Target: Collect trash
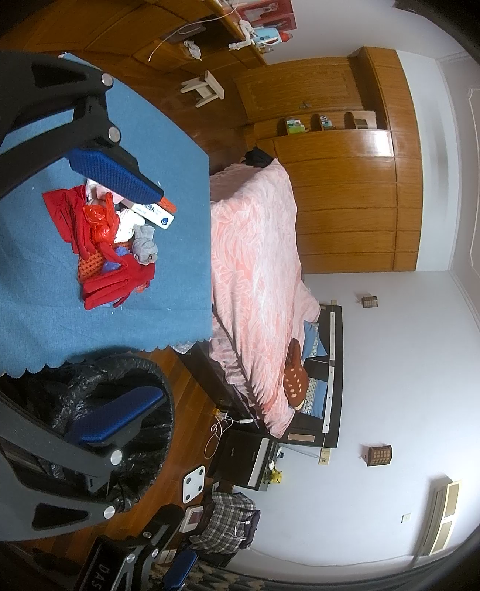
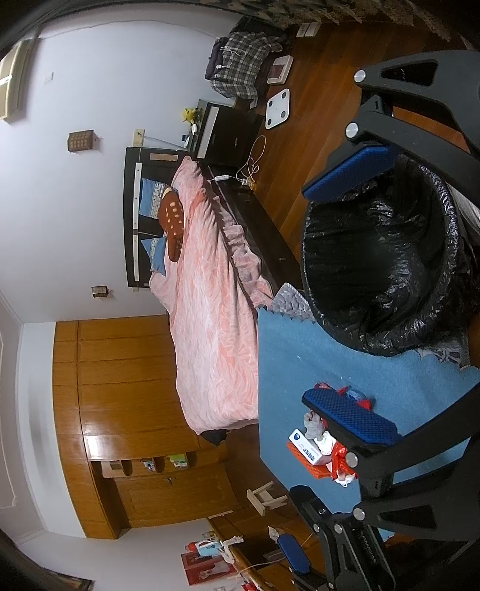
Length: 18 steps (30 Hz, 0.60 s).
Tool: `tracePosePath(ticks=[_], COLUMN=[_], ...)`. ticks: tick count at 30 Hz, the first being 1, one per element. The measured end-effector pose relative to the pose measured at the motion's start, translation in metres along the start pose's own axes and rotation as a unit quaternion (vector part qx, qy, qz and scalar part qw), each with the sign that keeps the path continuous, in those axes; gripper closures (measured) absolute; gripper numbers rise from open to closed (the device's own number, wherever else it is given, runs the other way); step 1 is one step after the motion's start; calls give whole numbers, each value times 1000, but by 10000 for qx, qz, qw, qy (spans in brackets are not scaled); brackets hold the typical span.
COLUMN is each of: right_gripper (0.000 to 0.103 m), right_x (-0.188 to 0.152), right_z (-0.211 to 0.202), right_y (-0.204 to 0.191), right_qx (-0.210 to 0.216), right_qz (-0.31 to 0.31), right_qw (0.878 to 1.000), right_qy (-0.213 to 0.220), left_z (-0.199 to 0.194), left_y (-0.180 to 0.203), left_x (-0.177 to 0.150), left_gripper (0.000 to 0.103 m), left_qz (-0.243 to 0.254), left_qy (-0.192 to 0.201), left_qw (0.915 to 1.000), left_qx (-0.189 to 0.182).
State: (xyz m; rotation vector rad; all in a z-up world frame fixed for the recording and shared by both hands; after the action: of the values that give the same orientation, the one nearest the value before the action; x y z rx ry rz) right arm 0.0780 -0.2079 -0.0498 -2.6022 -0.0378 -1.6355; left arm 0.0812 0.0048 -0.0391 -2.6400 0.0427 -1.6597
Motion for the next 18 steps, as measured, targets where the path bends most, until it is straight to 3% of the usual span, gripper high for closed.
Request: tracePosePath(ticks=[11, 18], right_gripper=[5, 5], right_x=[0, 0], right_z=[23, 55], right_y=[-25, -54], right_qx=[252, 497], right_qz=[-25, -162], right_qw=[9996, 9983], right_qy=[-129, -273], left_z=[16, 38], left_y=[-31, -80], left_x=[-6, -11], left_gripper=[6, 6], left_qz=[-120, -273], left_qy=[-68, -213], left_qw=[9996, 9966], left_qx=[245, 741])
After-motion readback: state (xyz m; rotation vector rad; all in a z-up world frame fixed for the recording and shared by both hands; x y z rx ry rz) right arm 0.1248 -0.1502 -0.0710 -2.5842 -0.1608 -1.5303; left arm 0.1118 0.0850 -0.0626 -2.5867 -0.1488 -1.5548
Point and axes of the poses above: each gripper's, at about its wrist camera, not at the fingertips, and z roughly the way its jaws point, y to its right, x to its top, the point moved 9 cm from there along z, roughly the way its jaws point
